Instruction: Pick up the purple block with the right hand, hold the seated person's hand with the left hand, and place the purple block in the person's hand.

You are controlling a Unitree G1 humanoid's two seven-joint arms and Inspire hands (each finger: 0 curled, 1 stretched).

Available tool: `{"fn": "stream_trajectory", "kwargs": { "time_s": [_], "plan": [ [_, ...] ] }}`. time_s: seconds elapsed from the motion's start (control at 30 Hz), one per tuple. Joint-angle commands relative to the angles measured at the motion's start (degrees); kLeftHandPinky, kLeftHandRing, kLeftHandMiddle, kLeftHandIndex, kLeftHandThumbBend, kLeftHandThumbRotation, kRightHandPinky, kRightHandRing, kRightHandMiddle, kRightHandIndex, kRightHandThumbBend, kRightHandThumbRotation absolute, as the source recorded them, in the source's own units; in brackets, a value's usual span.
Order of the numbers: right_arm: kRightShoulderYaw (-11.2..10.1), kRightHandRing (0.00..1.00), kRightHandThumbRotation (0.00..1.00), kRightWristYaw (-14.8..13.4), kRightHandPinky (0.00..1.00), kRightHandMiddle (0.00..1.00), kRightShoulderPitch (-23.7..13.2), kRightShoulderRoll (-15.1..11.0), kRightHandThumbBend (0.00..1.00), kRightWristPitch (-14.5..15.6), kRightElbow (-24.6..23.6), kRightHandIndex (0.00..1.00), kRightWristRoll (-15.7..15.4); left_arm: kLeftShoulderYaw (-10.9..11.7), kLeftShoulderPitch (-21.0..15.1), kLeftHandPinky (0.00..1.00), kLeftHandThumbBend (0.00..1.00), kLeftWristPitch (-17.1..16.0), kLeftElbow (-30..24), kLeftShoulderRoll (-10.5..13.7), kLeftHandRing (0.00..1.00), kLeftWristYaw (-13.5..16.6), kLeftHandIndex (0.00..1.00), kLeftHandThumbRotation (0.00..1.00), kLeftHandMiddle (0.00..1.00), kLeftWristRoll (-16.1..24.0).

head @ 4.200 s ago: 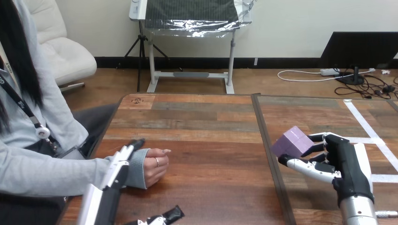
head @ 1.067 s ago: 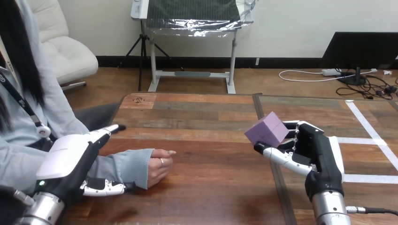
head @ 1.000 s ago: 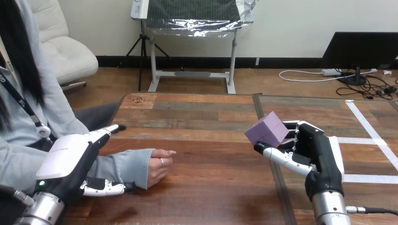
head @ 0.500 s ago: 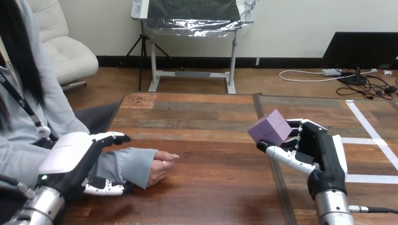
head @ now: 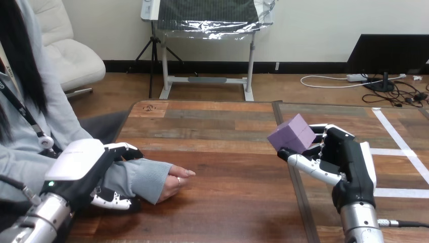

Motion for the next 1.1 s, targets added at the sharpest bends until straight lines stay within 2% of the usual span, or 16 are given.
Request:
{"fn": "stream_trajectory", "kwargs": {
  "time_s": [0.0, 0.37, 0.77, 0.93, 1.07],
  "plan": [
    [-0.57, 0.31, 0.00, 0.03, 0.26, 0.40, -1.69, -0.17, 0.72, -1.65, -4.35, 0.46, 0.01, -1.50, -5.39, 0.62, 1.00, 0.48, 0.87, 2.21, 0.69, 0.06, 0.70, 0.15, 0.71, 0.77],
    [-0.64, 0.30, 0.00, 1.06, 0.25, 0.39, -0.44, -0.12, 0.72, -0.76, -6.46, 0.46, 0.69, -4.19, -7.72, 0.61, 1.00, 1.11, 3.49, 2.43, 0.68, 0.18, 0.69, 0.11, 0.69, 2.41],
    [-0.56, 0.30, 0.00, 1.38, 0.25, 0.39, 0.94, 0.01, 0.72, -0.28, -8.76, 0.46, 0.56, -6.61, -10.07, 0.55, 1.00, 1.23, 7.40, 2.01, 0.59, -0.07, 0.65, 0.05, 0.62, 2.94],
    [-0.53, 0.30, 0.00, 1.71, 0.25, 0.39, 1.35, -0.02, 0.72, -0.41, -9.22, 0.46, 0.66, -7.58, -11.04, 0.53, 1.00, 1.32, 9.76, 1.59, 0.56, 0.34, 0.62, 0.03, 0.59, 3.00],
    [-0.49, 0.30, 0.00, 1.88, 0.25, 0.38, 1.71, -0.03, 0.71, -0.28, -9.68, 0.46, 0.62, -8.71, -11.80, 0.50, 1.00, 1.34, 11.45, 1.37, 0.52, 1.79, 0.58, 0.01, 0.56, 3.89]
  ]
}}
